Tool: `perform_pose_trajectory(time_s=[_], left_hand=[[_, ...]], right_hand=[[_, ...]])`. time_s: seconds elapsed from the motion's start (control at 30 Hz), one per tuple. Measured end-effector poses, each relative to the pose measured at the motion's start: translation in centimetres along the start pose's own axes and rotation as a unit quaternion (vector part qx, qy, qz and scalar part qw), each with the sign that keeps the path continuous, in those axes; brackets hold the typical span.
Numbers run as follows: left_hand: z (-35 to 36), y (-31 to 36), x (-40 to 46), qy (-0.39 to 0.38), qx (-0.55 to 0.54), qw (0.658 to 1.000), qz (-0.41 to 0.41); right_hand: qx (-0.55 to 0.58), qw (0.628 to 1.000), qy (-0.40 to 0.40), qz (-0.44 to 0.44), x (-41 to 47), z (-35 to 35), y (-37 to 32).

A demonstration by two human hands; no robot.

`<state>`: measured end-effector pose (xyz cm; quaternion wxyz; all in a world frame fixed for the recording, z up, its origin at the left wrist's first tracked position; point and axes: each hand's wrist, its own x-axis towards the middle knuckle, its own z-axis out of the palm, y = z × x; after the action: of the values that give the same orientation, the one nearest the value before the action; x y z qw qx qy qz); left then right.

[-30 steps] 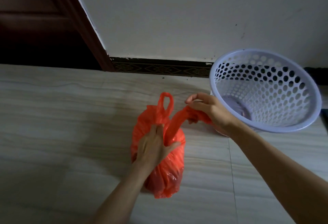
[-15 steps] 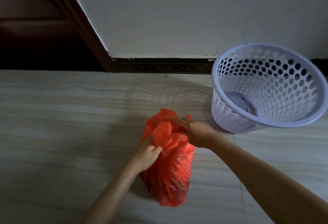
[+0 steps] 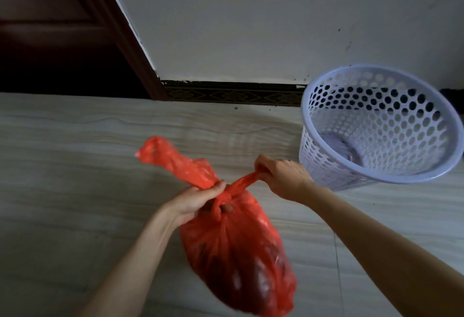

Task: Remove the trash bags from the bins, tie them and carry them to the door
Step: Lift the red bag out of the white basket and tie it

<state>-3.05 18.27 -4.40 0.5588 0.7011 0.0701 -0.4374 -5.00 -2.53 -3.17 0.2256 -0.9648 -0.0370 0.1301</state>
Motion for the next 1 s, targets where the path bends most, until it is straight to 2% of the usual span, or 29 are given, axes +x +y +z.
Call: perform_pose_trajectory(time_s=[0.07,0.17,0.23,0.27,0.33,0.4,0.43,0.5,0.57,0.63,0.67,0.73,0.77,0.8,0.9,0.93,1.0], left_hand=[[-0.7,-0.4,-0.1,-0.021,-0.125,0.992,-0.028],[-1.1,-0.6,0.0,-0.015,-0.254,0.967,-0.030],[-0.8,-0.2,0.3,0.008,-0.292,0.956,-0.012],[-0.6,0.1,0.5,0.024,-0.297,0.954,-0.002],[0.2,0.6,0.8,0.041,-0.300,0.953,0.023],[1.1,0.6,0.5,0.068,-0.249,0.965,0.043],[1.4,0.5,0.3,0.106,-0.190,0.975,0.046],[1.3,0.2,0.1,0.157,-0.020,0.986,0.044],[0.9,0.0,-0.2,0.115,0.084,0.982,0.128],[0.9,-0.4,-0.3,0.112,0.220,0.941,0.232],[1.0,-0.9,-0.3,0.130,0.311,0.897,0.285],[1.5,-1.6,-0.7,0.145,0.449,0.788,0.396],[1.8,-1.9,-0.7,0.153,0.489,0.738,0.438],[1.8,-2.2,-0.8,0.167,0.510,0.703,0.466],[1.2,-2.4,-0.8,0.234,0.503,0.673,0.489],[1.1,-2.5,-0.7,0.254,0.501,0.664,0.493],[1.0,-2.8,-0.5,0.285,0.511,0.633,0.507]], right_hand=[[0.050,0.999,0.004,-0.004,-0.1,-0.6,-0.4],[0.245,0.967,-0.043,-0.052,-0.5,-1.5,-1.0],[0.362,0.922,-0.115,-0.076,-1.1,-2.1,-1.5],[0.386,0.907,-0.152,-0.073,-1.4,-2.0,-1.6],[0.366,0.905,-0.207,-0.060,-1.9,-1.5,-1.5],[0.270,0.927,-0.257,-0.051,-2.3,-0.5,-0.9],[0.207,0.941,-0.260,-0.060,-2.3,0.0,-0.3],[0.108,0.974,-0.187,-0.065,-1.8,1.0,1.2],[0.048,0.997,-0.060,0.007,-1.4,0.8,1.9],[0.072,0.997,0.018,0.004,-1.0,1.0,2.1],[0.091,0.995,0.016,-0.023,-0.8,1.3,2.0],[0.103,0.992,-0.024,-0.064,-0.7,2.0,1.5],[0.102,0.991,-0.045,-0.071,-0.8,2.5,1.3],[0.097,0.991,-0.061,-0.071,-0.8,2.9,1.3],[0.034,0.994,-0.084,-0.061,-1.2,3.4,1.3],[0.021,0.994,-0.069,-0.079,-1.4,3.7,1.2],[-0.002,0.987,0.019,-0.159,-2.0,4.5,0.9]])
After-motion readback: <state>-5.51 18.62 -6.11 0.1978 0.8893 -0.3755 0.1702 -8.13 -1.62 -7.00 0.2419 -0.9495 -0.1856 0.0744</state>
